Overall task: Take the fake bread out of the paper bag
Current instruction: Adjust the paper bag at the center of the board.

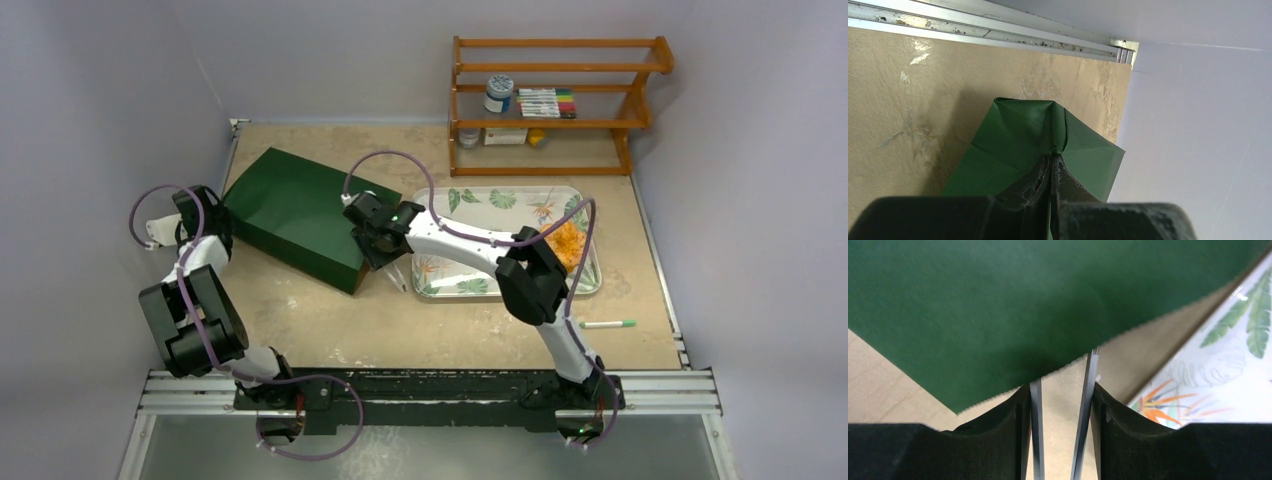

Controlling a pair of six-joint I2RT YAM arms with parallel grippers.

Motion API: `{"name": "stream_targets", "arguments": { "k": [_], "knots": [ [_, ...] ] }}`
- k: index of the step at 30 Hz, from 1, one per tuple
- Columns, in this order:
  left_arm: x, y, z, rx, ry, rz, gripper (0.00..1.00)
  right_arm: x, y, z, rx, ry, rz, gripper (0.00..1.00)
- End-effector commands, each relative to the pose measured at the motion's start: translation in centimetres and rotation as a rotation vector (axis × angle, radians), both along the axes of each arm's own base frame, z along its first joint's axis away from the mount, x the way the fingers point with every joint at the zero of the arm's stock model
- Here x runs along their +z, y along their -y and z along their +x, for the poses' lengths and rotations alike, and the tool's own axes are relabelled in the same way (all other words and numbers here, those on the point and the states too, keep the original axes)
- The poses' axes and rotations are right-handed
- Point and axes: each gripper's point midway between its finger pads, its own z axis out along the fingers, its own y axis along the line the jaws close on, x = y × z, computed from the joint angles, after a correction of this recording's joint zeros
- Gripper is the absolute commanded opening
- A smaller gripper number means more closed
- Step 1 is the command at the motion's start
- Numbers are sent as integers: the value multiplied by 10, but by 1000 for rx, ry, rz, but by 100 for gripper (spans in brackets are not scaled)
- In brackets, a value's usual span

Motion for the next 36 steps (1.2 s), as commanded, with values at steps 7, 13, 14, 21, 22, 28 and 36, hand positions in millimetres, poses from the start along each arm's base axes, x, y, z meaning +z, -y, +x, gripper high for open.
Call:
{"name": "stream_targets", "arguments": {
  "k": [7, 13, 14, 21, 22, 28, 36],
  "knots": [
    [19, -4, 3, 17, 85, 10, 0, 21, 8, -13, 1, 28, 49, 45],
    [8, -2, -3, 45, 96, -16, 0, 38, 30, -20, -31, 32, 23, 45],
    [8, -3, -4, 47, 95, -14, 0, 43, 31, -20, -33, 38, 27, 44],
    [14, -7, 0, 52, 109, -13, 0, 52, 33, -24, -23, 31, 37, 45],
    [13, -7, 0, 52, 107, -14, 0, 56, 35, -24, -28, 37, 50, 45],
    [13, -8, 0, 53, 103, -11, 0, 64, 35, -33, -20, 15, 89, 44],
    [16, -9, 0, 54, 104, -7, 0, 80, 43, -36, -49, 44, 130, 44]
  ]
}}
